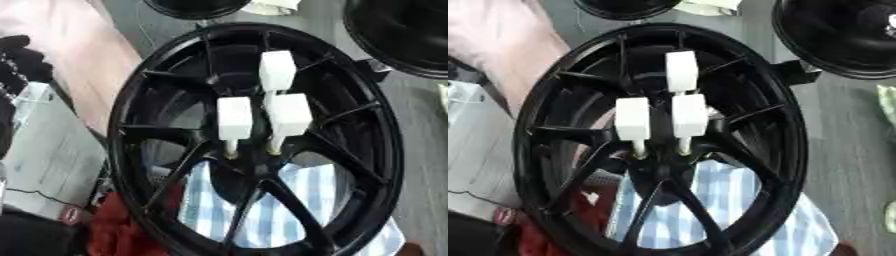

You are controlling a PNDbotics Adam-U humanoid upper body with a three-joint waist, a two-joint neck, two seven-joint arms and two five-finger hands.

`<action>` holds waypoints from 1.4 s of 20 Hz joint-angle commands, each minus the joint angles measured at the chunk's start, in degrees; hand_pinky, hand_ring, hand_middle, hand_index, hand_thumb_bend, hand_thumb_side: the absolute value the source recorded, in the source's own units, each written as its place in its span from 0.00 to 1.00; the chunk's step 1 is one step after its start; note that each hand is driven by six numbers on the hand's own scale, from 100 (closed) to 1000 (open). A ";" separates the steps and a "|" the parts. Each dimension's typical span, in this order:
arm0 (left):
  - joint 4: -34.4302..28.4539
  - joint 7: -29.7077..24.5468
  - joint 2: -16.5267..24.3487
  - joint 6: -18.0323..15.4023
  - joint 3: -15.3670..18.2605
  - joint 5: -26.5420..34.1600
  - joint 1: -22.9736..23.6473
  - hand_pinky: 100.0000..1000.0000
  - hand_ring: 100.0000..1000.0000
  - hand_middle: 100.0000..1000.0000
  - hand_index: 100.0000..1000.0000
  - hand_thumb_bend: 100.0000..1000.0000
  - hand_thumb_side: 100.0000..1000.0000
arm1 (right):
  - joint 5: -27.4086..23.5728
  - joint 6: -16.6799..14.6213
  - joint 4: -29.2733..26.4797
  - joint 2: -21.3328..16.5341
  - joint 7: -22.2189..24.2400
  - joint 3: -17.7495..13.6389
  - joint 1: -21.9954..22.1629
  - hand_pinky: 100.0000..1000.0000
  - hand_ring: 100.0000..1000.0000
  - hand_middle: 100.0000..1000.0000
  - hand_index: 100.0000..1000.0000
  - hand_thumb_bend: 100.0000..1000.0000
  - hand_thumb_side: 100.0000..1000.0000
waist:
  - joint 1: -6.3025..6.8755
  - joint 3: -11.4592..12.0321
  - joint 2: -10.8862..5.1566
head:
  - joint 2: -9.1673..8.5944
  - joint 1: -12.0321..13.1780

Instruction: Pull the pin out of the wheel hub.

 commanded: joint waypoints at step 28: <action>-0.16 -1.91 3.46 0.07 -1.05 -0.44 -0.41 0.69 0.59 0.55 0.74 0.00 0.79 | -4.16 2.23 -8.25 -12.59 6.70 22.47 -7.04 0.81 0.83 0.74 0.76 0.54 0.14 | -1.42 1.60 -2.16 | -1.80 0.25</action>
